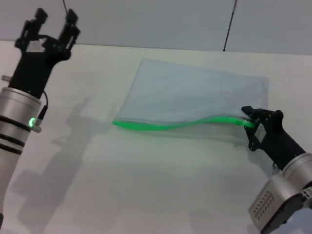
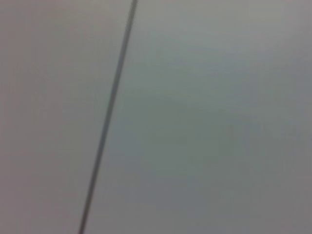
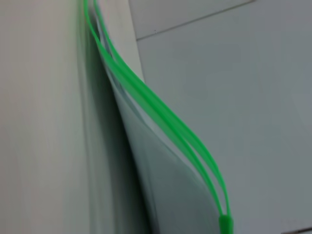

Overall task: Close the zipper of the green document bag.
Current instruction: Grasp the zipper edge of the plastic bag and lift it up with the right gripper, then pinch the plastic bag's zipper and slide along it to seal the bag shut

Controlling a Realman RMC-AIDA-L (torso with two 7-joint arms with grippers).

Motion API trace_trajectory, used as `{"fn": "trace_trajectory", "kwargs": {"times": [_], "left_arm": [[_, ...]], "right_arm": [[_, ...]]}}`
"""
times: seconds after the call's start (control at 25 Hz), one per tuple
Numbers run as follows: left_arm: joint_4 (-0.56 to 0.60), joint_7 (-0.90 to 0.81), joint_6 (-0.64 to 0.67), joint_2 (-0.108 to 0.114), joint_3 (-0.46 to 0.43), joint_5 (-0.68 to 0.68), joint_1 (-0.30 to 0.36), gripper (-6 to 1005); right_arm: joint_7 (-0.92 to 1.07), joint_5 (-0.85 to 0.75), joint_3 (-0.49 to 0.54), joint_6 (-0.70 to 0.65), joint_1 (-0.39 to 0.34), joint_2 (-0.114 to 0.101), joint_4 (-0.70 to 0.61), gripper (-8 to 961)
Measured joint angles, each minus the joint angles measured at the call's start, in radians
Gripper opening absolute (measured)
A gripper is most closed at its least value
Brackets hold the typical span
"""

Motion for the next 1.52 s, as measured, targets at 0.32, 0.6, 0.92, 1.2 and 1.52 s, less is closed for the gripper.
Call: {"fn": "trace_trajectory", "kwargs": {"times": [0.32, 0.6, 0.92, 1.2, 1.52], "left_arm": [[0.023, 0.093, -0.123, 0.001, 0.002, 0.199, -0.061, 768], [0.015, 0.228, -0.184, -0.004, 0.004, 0.342, -0.081, 768], [-0.042, 0.372, -0.26, -0.005, 0.15, 0.412, -0.136, 768], [-0.112, 0.578, -0.348, -0.006, 0.181, 0.422, -0.153, 768], [-0.139, 0.718, -0.375, -0.01, 0.172, 0.417, -0.159, 768]], "right_arm": [[0.004, 0.004, -0.004, 0.015, 0.043, -0.001, -0.03, 47], [0.005, -0.002, -0.006, 0.044, 0.063, -0.003, -0.046, 48], [0.006, 0.002, -0.006, 0.06, 0.083, -0.004, -0.052, 47], [0.006, -0.003, -0.009, 0.067, 0.094, -0.004, -0.068, 47], [0.005, -0.003, -0.02, 0.068, 0.098, -0.004, -0.079, 47]]}}
